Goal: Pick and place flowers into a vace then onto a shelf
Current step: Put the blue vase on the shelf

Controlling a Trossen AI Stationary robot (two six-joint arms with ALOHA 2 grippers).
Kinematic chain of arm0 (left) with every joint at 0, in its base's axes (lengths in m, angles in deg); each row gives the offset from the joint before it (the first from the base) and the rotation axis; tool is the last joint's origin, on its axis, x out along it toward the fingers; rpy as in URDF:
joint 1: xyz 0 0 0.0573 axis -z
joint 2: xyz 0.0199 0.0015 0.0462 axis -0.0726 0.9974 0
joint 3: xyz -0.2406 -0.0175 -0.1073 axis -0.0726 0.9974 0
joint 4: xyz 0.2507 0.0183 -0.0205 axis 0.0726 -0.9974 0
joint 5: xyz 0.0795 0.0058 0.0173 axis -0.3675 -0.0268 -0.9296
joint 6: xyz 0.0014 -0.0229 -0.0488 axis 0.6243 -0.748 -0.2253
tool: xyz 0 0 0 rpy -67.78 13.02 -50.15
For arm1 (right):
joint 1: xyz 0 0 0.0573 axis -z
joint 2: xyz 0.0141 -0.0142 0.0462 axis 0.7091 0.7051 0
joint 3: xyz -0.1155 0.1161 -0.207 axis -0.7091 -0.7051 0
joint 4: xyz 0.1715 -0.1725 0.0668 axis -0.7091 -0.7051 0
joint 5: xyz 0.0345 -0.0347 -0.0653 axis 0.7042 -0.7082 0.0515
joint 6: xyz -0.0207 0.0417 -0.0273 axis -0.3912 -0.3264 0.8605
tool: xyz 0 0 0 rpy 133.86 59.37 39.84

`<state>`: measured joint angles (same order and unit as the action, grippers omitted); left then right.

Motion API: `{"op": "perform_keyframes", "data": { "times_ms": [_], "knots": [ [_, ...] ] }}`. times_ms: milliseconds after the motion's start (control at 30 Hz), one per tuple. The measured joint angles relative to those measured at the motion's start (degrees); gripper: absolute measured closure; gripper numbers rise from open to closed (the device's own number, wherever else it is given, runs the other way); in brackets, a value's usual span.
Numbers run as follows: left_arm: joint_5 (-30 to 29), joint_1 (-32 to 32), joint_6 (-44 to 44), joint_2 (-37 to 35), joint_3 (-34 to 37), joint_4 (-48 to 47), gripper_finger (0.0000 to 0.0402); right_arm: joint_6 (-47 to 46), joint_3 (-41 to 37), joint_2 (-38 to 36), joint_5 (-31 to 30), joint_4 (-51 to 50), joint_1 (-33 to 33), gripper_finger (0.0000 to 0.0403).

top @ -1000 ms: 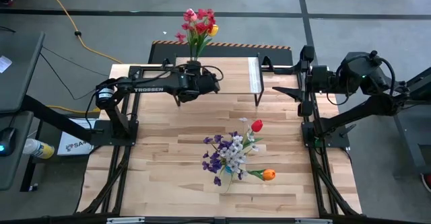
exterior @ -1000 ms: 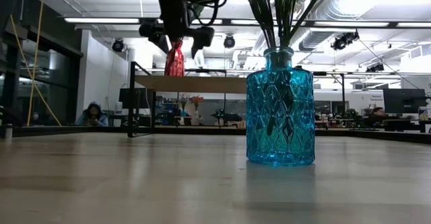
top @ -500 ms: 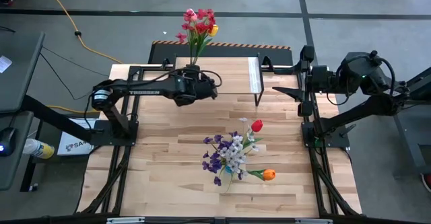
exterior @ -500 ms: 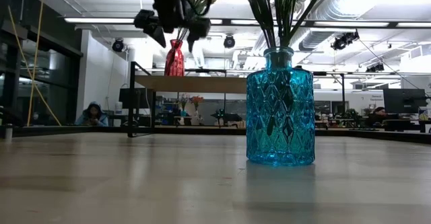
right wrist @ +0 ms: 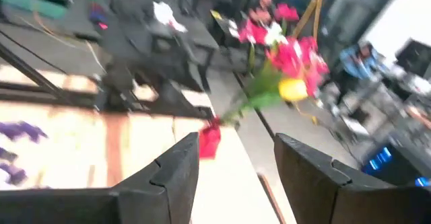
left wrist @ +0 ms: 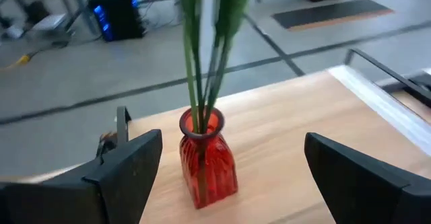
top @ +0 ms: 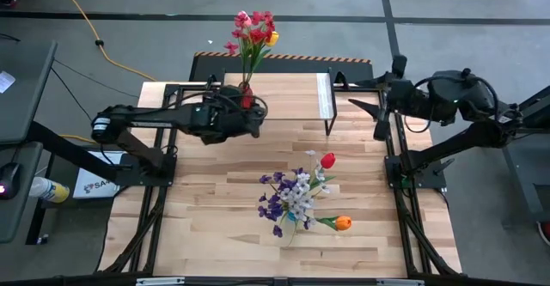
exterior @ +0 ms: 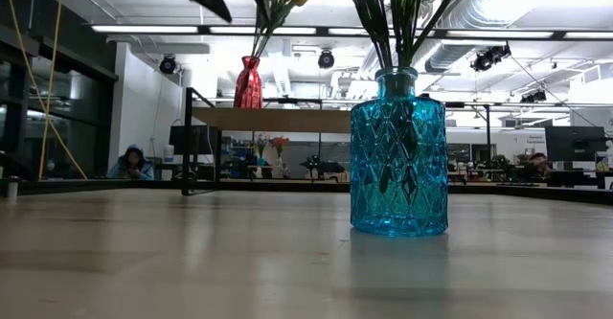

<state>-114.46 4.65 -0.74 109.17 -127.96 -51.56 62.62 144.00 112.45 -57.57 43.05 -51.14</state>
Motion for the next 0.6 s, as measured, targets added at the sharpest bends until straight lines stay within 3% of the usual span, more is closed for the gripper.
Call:
{"op": "perform_keyframes", "data": {
  "times_ms": [100,233,600],
  "knots": [
    [0.08,2.96,4.19,-2.14,0.02,0.06,0.0006,-4.16,0.00,0.00,-3.13,-4.87,0.00,0.0221],
    [0.16,7.46,4.78,-4.72,0.05,-0.28,0.0005,-12.58,0.00,0.00,-2.38,-13.80,0.02,0.0222],
    [-0.24,21.01,4.80,-8.43,0.08,0.78,0.0005,-34.45,-0.24,0.00,12.02,-34.24,-0.05,0.0222]
  ]
}}
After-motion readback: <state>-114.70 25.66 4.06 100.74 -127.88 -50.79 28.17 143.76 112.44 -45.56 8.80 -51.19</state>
